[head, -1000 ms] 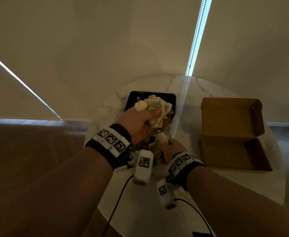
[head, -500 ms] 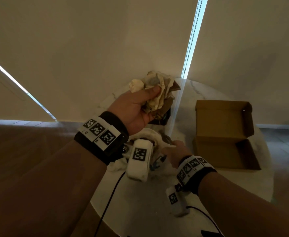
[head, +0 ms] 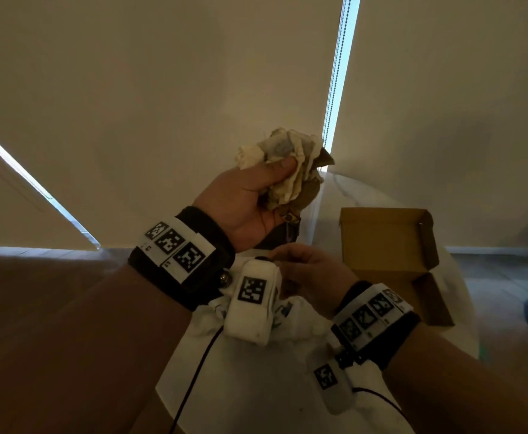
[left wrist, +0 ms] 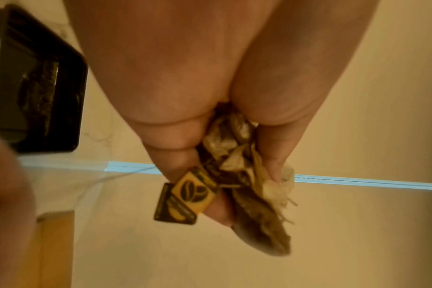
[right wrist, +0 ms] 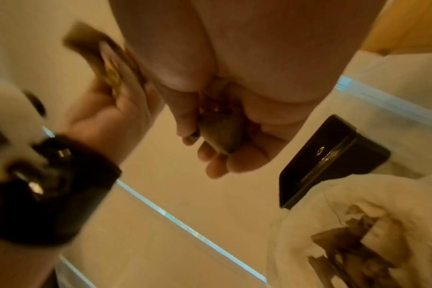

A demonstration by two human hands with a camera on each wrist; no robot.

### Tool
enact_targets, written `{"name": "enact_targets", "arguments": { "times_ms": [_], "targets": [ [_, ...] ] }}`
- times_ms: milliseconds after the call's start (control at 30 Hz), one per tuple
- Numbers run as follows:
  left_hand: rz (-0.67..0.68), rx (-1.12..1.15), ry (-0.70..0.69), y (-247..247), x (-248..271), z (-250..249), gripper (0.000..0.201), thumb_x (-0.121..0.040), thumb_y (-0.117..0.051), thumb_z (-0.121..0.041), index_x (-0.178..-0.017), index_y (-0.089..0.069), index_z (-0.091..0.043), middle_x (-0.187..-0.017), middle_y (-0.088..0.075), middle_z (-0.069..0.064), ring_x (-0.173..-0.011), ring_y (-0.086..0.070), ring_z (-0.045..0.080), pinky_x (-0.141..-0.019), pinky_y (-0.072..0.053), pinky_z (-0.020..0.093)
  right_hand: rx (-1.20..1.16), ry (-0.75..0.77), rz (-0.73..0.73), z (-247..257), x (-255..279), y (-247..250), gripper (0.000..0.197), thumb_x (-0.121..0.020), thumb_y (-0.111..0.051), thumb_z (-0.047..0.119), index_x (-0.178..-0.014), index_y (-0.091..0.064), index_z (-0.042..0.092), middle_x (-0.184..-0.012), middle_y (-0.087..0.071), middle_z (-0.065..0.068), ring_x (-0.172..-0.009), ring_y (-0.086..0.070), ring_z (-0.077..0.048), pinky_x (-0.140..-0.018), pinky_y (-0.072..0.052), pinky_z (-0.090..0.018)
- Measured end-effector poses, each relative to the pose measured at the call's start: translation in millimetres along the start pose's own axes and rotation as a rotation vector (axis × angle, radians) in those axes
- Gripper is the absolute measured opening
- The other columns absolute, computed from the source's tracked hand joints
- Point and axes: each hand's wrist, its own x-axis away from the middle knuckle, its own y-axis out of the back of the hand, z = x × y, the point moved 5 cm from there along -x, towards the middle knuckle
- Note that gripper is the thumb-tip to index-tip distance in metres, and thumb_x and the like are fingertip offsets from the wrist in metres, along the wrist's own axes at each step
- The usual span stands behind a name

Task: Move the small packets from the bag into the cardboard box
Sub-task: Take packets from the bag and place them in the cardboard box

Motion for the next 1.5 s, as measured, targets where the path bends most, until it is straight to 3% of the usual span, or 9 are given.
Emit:
{"name": "enact_targets", "arguments": {
  "times_ms": [167, 300, 467, 733, 833, 1033, 1200, 1400, 1500],
  "targets": [
    [-0.164, -0.069, 0.025, 34.4, -0.2, 7.4, 0.036, -0.098, -0.054, -0.009, -0.132, -0.058, 0.004, -0.101, -0.07, 0.015, -0.077, -0.072, 0.021, -0.062, -0.058, 0.028, -0.221, 0.07, -0.071, 31.5, 33.3, 33.4, 0.021, -0.094, -0.047, 0.0, -0.096, -0.068, 0.002, -0.06, -0.057, -0.008, -0.061, -0.057, -0.025, -0.056, -0.046, -0.035],
    [-0.194, -0.098, 0.098, 38.1, 3.7, 31.3, 0.036, -0.096, -0.057, -0.011, -0.129, -0.062, 0.003, -0.116, -0.066, 0.023, -0.093, -0.068, 0.03, -0.075, -0.059, 0.037, -0.298, 0.153, -0.086, 63.7, 42.5, 40.2, 0.031, -0.097, -0.037, 0.001, -0.1, -0.068, 0.0, -0.073, -0.069, -0.009, -0.064, -0.062, -0.028, -0.054, -0.053, -0.037],
    [-0.137, -0.095, 0.146, 26.6, -0.7, 51.0, 0.042, -0.091, -0.061, -0.014, -0.13, -0.061, 0.001, -0.127, -0.065, 0.025, -0.115, -0.064, 0.041, -0.099, -0.051, 0.055, -0.068, 0.205, -0.295, 72.4, 34.3, 44.1, 0.017, -0.09, -0.058, -0.001, -0.088, -0.071, 0.01, -0.076, -0.073, -0.01, -0.064, -0.068, -0.019, -0.053, -0.05, -0.028],
    [-0.053, -0.208, 0.164, 6.9, -12.5, 69.9, 0.033, -0.097, -0.057, -0.008, -0.128, -0.061, 0.0, -0.093, -0.073, 0.016, -0.077, -0.072, 0.03, -0.06, -0.056, 0.038, 0.006, 0.162, -0.492, 54.6, 36.6, 62.3, 0.007, -0.087, -0.064, 0.006, -0.08, -0.066, 0.008, -0.065, -0.066, -0.007, -0.053, -0.059, -0.014, -0.048, -0.044, -0.029],
    [-0.026, -0.252, 0.133, -1.4, -19.6, 73.7, 0.031, -0.097, -0.057, -0.005, -0.128, -0.062, -0.001, -0.096, -0.074, 0.013, -0.076, -0.073, 0.024, -0.057, -0.056, 0.032, 0.081, 0.147, -0.528, 57.3, 39.7, 73.8, 0.013, -0.088, -0.064, 0.009, -0.075, -0.065, 0.012, -0.064, -0.064, -0.003, -0.047, -0.055, -0.005, -0.044, -0.041, -0.017],
    [0.033, -0.319, 0.026, -9.3, -49.1, 54.4, 0.018, -0.096, -0.057, -0.008, -0.111, -0.063, 0.001, -0.086, -0.067, 0.015, -0.07, -0.069, 0.023, -0.051, -0.051, 0.025, 0.075, 0.037, -0.541, 40.9, 53.5, 119.2, 0.008, -0.089, -0.067, 0.026, -0.082, -0.07, 0.022, -0.076, -0.064, -0.001, -0.068, -0.055, -0.016, -0.054, -0.043, -0.027],
    [-0.034, -0.339, -0.083, -4.0, -83.0, 17.9, 0.025, -0.096, -0.055, -0.004, -0.083, -0.075, -0.012, -0.076, -0.073, 0.009, -0.066, -0.07, 0.019, -0.06, -0.054, 0.025, 0.593, -0.255, -0.462, -22.4, 65.9, 155.1, 0.004, -0.091, -0.063, 0.031, -0.094, -0.066, 0.031, -0.094, -0.065, 0.004, -0.083, -0.06, -0.013, -0.066, -0.046, -0.025],
    [-0.001, -0.202, -0.151, -14.3, -108.6, 41.0, 0.015, -0.097, -0.058, -0.011, -0.106, -0.069, -0.005, -0.081, -0.073, 0.011, -0.069, -0.072, 0.021, -0.058, -0.054, 0.027, 1.004, -0.546, -0.308, -116.7, 59.0, 188.0, 0.007, -0.088, -0.059, 0.033, -0.083, -0.06, 0.03, -0.09, -0.06, 0.007, -0.081, -0.057, -0.011, -0.079, -0.052, -0.031],
    [0.026, -0.167, -0.126, -10.4, -111.8, 76.3, 0.02, -0.1, -0.055, -0.01, -0.114, -0.066, -0.002, -0.087, -0.073, 0.013, -0.07, -0.072, 0.021, -0.059, -0.055, 0.028, 1.108, -0.571, -0.277, -138.5, 51.2, 196.9, 0.016, -0.092, -0.052, 0.032, -0.101, -0.065, 0.034, -0.1, -0.062, 0.008, -0.091, -0.06, -0.013, -0.087, -0.054, -0.033]
  ]
}}
